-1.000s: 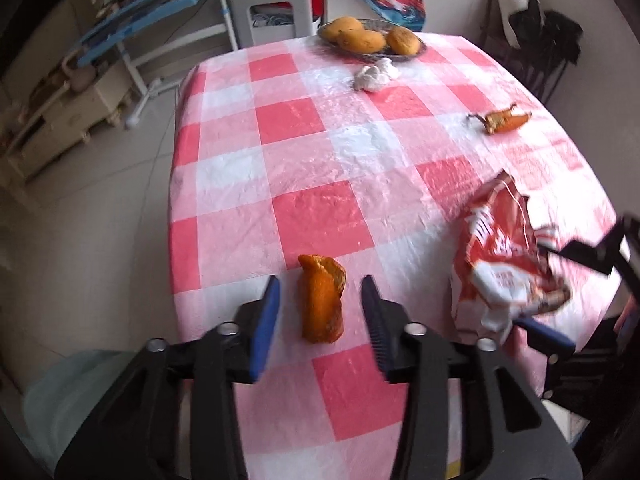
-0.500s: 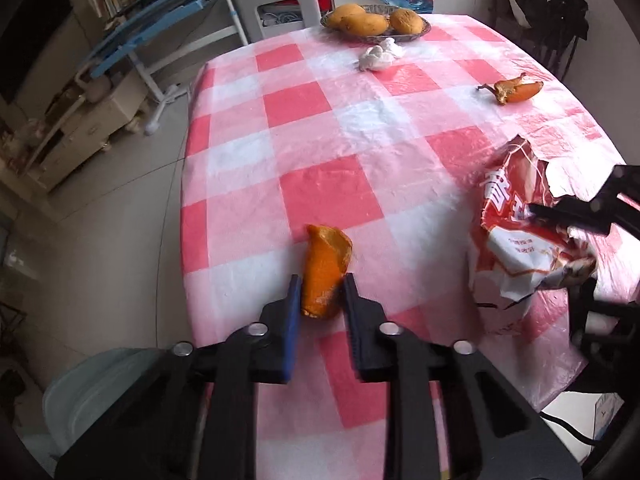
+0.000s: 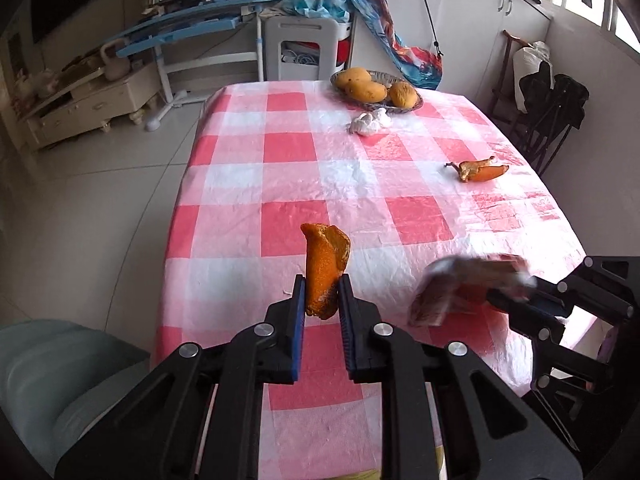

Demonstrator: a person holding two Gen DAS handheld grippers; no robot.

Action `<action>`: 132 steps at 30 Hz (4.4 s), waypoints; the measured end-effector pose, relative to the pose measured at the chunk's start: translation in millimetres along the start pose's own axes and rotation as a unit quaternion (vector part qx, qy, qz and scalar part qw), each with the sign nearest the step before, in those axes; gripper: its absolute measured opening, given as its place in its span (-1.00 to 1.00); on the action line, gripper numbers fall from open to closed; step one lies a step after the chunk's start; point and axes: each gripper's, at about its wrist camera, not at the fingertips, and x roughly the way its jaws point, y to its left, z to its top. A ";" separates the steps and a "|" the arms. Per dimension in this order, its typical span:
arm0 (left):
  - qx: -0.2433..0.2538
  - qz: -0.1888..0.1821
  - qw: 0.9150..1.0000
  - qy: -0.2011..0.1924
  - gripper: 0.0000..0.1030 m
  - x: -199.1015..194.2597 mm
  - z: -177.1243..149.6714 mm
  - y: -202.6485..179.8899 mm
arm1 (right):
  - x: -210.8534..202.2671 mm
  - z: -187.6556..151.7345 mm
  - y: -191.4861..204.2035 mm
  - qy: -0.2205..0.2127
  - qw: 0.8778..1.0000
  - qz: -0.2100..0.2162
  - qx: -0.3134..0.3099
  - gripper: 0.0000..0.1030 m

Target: Collect trash

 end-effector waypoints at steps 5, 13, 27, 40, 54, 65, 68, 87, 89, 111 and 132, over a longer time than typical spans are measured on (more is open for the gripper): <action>-0.020 0.002 1.000 0.002 -0.70 1.6 2.4 7.9 | 2.1 1.9 -6.9 -0.003 1.000 -0.006 0.011 -0.89; -0.023 0.011 0.999 0.021 -0.69 13.3 5.1 7.4 | 17.6 1.4 4.5 0.023 1.000 -0.007 -0.016 -0.79; -0.016 0.017 0.999 0.023 -0.69 15.7 5.0 4.5 | 12.9 2.7 -0.5 0.014 1.000 -0.024 -0.007 -0.92; -0.006 0.027 1.000 0.010 -0.69 10.5 6.5 1.6 | 3.9 9.3 -1.8 -0.016 0.999 -0.044 -0.009 -0.92; -0.004 0.035 0.999 -0.006 -0.69 5.6 8.4 0.6 | -6.2 12.8 -4.9 -0.041 0.998 -0.057 -0.004 -0.92; -0.004 0.040 0.999 -0.013 -0.69 3.2 9.0 0.4 | -6.5 13.7 -1.3 -0.044 0.997 -0.057 -0.016 -0.92; -0.005 0.041 0.999 -0.015 -0.69 2.9 9.4 0.9 | -6.1 14.0 -0.3 -0.043 0.997 -0.056 -0.020 -0.92; -0.012 0.044 0.999 -0.016 -0.69 0.5 13.0 6.5 | -6.0 13.2 3.4 -0.042 0.997 -0.056 -0.025 -0.92; -0.012 0.044 0.999 -0.016 -0.69 0.4 12.7 6.5 | -6.0 13.3 3.5 -0.042 0.997 -0.056 -0.026 -0.92; -0.016 0.043 0.999 -0.015 -0.69 1.0 13.5 8.4 | -8.8 14.2 3.4 -0.043 0.997 -0.054 -0.030 -0.92; -0.030 0.033 0.999 -0.011 -0.69 2.0 8.3 8.6 | -17.6 13.7 6.2 -0.053 0.997 -0.051 -0.040 -0.92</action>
